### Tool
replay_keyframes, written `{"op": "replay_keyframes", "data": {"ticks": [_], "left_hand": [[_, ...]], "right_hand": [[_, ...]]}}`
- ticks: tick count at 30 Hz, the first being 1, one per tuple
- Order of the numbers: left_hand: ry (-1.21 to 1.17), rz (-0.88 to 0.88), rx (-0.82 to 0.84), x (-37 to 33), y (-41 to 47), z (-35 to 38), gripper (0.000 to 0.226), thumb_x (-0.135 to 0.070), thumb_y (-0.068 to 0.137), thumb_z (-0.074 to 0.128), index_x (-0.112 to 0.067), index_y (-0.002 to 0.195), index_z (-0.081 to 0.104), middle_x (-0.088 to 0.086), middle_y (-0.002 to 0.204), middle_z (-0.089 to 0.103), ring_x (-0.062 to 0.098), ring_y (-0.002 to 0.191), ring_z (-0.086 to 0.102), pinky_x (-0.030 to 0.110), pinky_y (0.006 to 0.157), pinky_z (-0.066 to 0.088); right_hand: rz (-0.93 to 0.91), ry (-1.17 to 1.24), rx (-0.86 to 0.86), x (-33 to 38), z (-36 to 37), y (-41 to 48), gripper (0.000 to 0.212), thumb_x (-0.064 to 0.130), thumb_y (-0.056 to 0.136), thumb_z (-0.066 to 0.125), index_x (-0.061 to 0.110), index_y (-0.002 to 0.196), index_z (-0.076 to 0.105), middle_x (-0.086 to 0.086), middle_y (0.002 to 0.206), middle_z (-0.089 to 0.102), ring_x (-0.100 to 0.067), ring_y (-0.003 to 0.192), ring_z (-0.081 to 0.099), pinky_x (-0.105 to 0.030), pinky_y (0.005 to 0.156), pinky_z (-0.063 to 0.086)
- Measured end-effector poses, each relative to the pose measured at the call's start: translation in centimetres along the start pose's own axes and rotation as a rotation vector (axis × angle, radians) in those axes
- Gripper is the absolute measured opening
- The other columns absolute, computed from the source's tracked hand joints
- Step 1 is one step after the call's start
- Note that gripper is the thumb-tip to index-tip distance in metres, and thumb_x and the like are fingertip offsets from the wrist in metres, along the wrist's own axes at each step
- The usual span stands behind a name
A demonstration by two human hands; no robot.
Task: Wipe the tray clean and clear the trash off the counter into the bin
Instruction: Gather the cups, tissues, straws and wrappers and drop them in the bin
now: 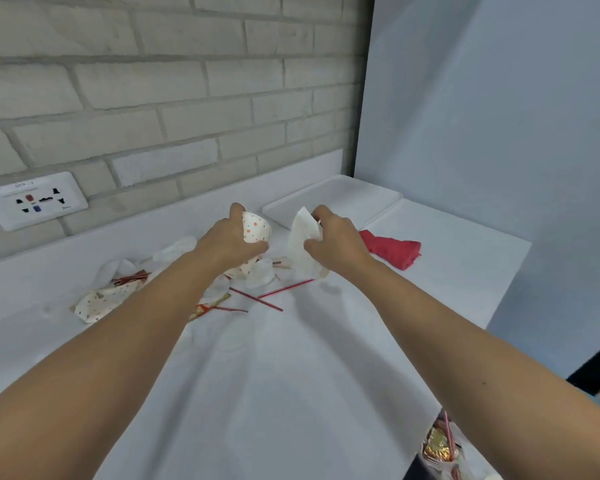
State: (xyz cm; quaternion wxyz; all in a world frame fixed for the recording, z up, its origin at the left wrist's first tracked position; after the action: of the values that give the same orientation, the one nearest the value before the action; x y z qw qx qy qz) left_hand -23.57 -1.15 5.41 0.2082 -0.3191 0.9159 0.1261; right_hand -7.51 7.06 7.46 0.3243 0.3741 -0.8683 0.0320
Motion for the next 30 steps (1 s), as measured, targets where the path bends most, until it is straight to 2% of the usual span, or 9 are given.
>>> {"op": "replay_keyframes", "data": {"ticks": [3, 6, 9, 13, 18, 20, 23, 28, 30], "left_hand": [[-0.062, 0.073, 0.033, -3.4, -2.1, 1.4, 0.062, -0.039, 0.082, 0.065, -0.016, 0.126, 0.027, 0.007, 0.098, 0.049, 0.027, 0.082, 0.052, 0.028, 0.060, 0.041], [-0.129, 0.137, 0.081, -6.6, -4.1, 3.0, 0.060, -0.038, 0.084, 0.063, -0.018, 0.127, 0.026, 0.006, 0.098, 0.048, 0.025, 0.082, 0.049, 0.026, 0.053, 0.035], [-0.193, 0.182, 0.113, -10.1, -6.0, 4.8, 0.062, -0.039, 0.083, 0.063, -0.017, 0.127, 0.026, 0.007, 0.102, 0.047, 0.027, 0.087, 0.049, 0.029, 0.065, 0.041], [-0.239, 0.220, 0.155, -14.9, -8.7, 8.0, 0.061, -0.041, 0.082, 0.064, -0.014, 0.123, 0.027, 0.005, 0.102, 0.047, 0.026, 0.090, 0.049, 0.029, 0.063, 0.037], [-0.326, 0.271, 0.235, -21.5, -12.0, 12.9, 0.065, -0.041, 0.080, 0.067, -0.014, 0.123, 0.026, 0.004, 0.103, 0.048, 0.023, 0.090, 0.054, 0.029, 0.064, 0.043], [-0.354, 0.302, 0.276, -24.4, -13.5, 15.4, 0.061, -0.041, 0.080, 0.067, -0.014, 0.119, 0.027, 0.003, 0.102, 0.050, 0.022, 0.089, 0.055, 0.031, 0.067, 0.047], [-0.393, 0.321, 0.319, -27.7, -16.0, 19.0, 0.051, -0.040, 0.082, 0.065, -0.017, 0.107, 0.026, 0.003, 0.097, 0.051, 0.020, 0.082, 0.054, 0.026, 0.057, 0.043], [-0.389, 0.251, 0.362, -29.0, -19.0, 24.9, 0.053, -0.042, 0.080, 0.067, -0.017, 0.107, 0.029, 0.006, 0.103, 0.053, 0.020, 0.088, 0.057, 0.028, 0.064, 0.049], [-0.369, 0.224, 0.347, -28.7, -20.1, 26.7, 0.052, -0.040, 0.079, 0.069, -0.018, 0.103, 0.029, 0.007, 0.103, 0.053, 0.019, 0.086, 0.055, 0.025, 0.061, 0.045]], "right_hand": [[0.049, 0.013, -0.049, -1.8, -1.6, -2.4, 0.044, 0.005, 0.085, 0.053, 0.010, 0.128, 0.041, -0.017, 0.111, 0.061, -0.035, 0.100, 0.058, -0.039, 0.080, 0.051], [0.091, 0.016, -0.078, -3.7, -3.4, -4.7, 0.055, 0.001, 0.084, 0.052, 0.015, 0.134, 0.035, -0.012, 0.096, 0.056, -0.030, 0.090, 0.058, -0.035, 0.069, 0.048], [0.134, -0.025, -0.109, -5.9, -5.5, -6.6, 0.063, 0.001, 0.083, 0.052, 0.023, 0.138, 0.031, -0.007, 0.096, 0.051, -0.025, 0.085, 0.051, -0.034, 0.069, 0.046], [0.204, -0.080, -0.148, -10.0, -8.6, -9.0, 0.046, 0.008, 0.084, 0.052, 0.019, 0.129, 0.047, -0.011, 0.116, 0.057, -0.029, 0.102, 0.055, -0.033, 0.073, 0.047], [0.284, -0.089, -0.166, -16.2, -12.1, -12.4, 0.039, 0.006, 0.086, 0.047, 0.014, 0.124, 0.054, -0.010, 0.117, 0.060, -0.025, 0.091, 0.054, -0.026, 0.062, 0.040], [0.329, -0.089, -0.165, -19.3, -13.4, -14.0, 0.039, 0.007, 0.087, 0.047, 0.013, 0.125, 0.054, -0.010, 0.120, 0.059, -0.025, 0.097, 0.055, -0.025, 0.067, 0.037], [0.386, -0.050, -0.142, -24.0, -14.5, -16.6, 0.040, 0.007, 0.087, 0.048, 0.010, 0.127, 0.054, -0.011, 0.124, 0.059, -0.026, 0.110, 0.055, -0.023, 0.074, 0.038], [0.420, 0.010, -0.039, -30.8, -13.4, -19.5, 0.037, 0.002, 0.088, 0.046, 0.005, 0.123, 0.057, -0.016, 0.122, 0.060, -0.030, 0.109, 0.056, -0.023, 0.076, 0.039], [0.434, 0.021, 0.013, -33.0, -12.0, -20.5, 0.038, 0.003, 0.089, 0.045, 0.007, 0.125, 0.055, -0.016, 0.123, 0.059, -0.030, 0.110, 0.055, -0.024, 0.077, 0.040]]}}
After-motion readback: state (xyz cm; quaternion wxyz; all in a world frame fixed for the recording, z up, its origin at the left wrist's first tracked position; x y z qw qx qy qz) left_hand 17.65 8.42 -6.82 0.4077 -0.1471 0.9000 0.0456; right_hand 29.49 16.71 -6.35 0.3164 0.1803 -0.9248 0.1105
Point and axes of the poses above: each hand's wrist, its own y-axis towards the middle knuckle, its own z-axis out of the palm, x = y × z, the point moved 5 cm from there along y, towards the middle knuckle
